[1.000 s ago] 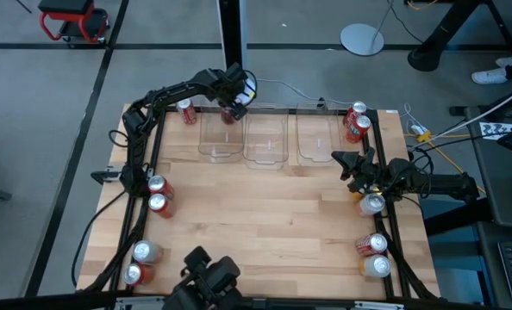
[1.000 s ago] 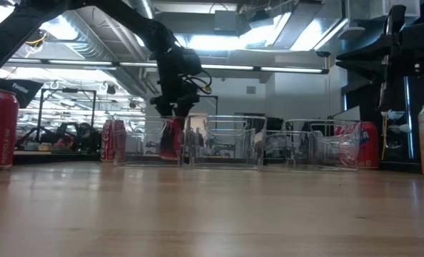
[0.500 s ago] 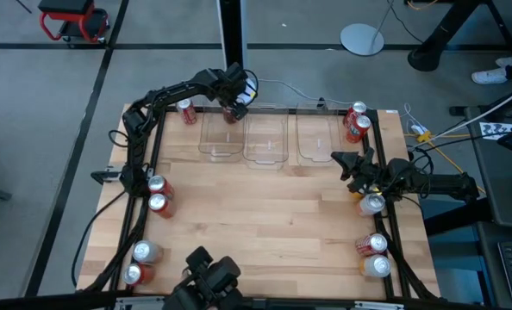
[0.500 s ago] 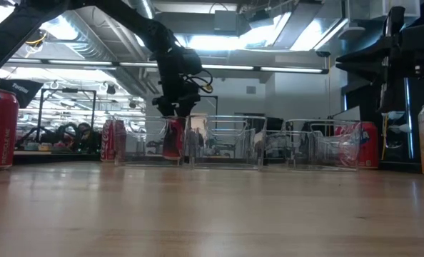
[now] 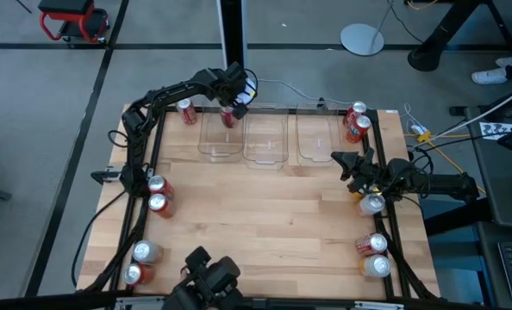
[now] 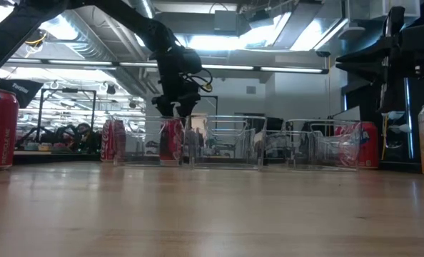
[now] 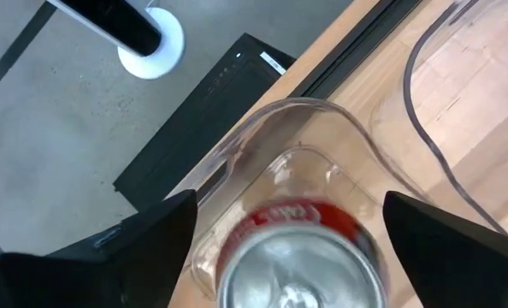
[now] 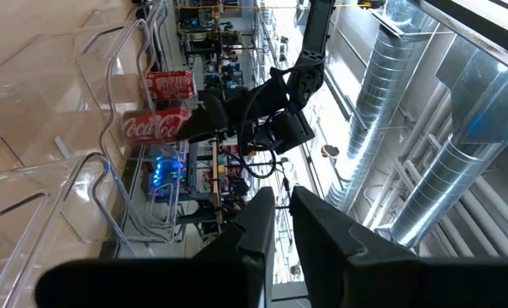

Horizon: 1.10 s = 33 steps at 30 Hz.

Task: Sort soda cans
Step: Put the bottom left top red soda can into the left transparent bin, then put the top left red soda can into the left transparent bin

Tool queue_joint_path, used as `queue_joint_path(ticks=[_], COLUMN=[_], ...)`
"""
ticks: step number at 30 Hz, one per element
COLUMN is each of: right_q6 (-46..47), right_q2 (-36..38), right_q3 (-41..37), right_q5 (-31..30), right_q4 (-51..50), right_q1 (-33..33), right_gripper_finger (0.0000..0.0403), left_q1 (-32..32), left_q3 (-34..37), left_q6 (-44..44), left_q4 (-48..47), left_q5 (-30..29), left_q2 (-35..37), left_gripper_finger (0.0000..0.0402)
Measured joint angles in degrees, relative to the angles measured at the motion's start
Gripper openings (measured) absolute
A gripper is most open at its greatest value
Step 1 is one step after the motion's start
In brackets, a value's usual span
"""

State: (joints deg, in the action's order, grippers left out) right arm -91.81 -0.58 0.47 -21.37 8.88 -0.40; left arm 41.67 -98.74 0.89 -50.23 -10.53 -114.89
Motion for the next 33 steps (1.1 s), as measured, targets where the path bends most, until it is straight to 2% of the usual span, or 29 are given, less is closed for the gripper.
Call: queue_joint_path(ticks=[8,14,22,29,33], right_q6=[0.0,0.0,0.0,0.0,0.0], right_q2=[0.0,0.0,0.0,0.0,0.0], right_q3=[0.0,0.0,0.0,0.0,0.0], right_q5=[0.0,0.0,0.0,0.0,0.0], right_q4=[0.0,0.0,-0.1,-0.1,-0.2], right_q1=[0.0,0.0,0.0,0.0,0.0], right_gripper_finger=[0.0046,0.0046,0.0046,0.0046,0.0046], left_q1=[0.0,0.0,1.9,5.8,8.2], left_q3=[-2.9,-4.1,-4.1,-3.9,-3.9], left_q6=[0.2,-0.7,-5.8,-11.0,-12.3], left_q4=[-5.3,-8.9,-17.1,-25.6,-26.2], left_q5=[-0.6,-2.3,-8.4,-17.4,-18.0], left_q2=[0.8,5.8,13.1,13.6,13.6], left_gripper_finger=[0.0365,0.0365,0.0365,0.0365,0.0365])
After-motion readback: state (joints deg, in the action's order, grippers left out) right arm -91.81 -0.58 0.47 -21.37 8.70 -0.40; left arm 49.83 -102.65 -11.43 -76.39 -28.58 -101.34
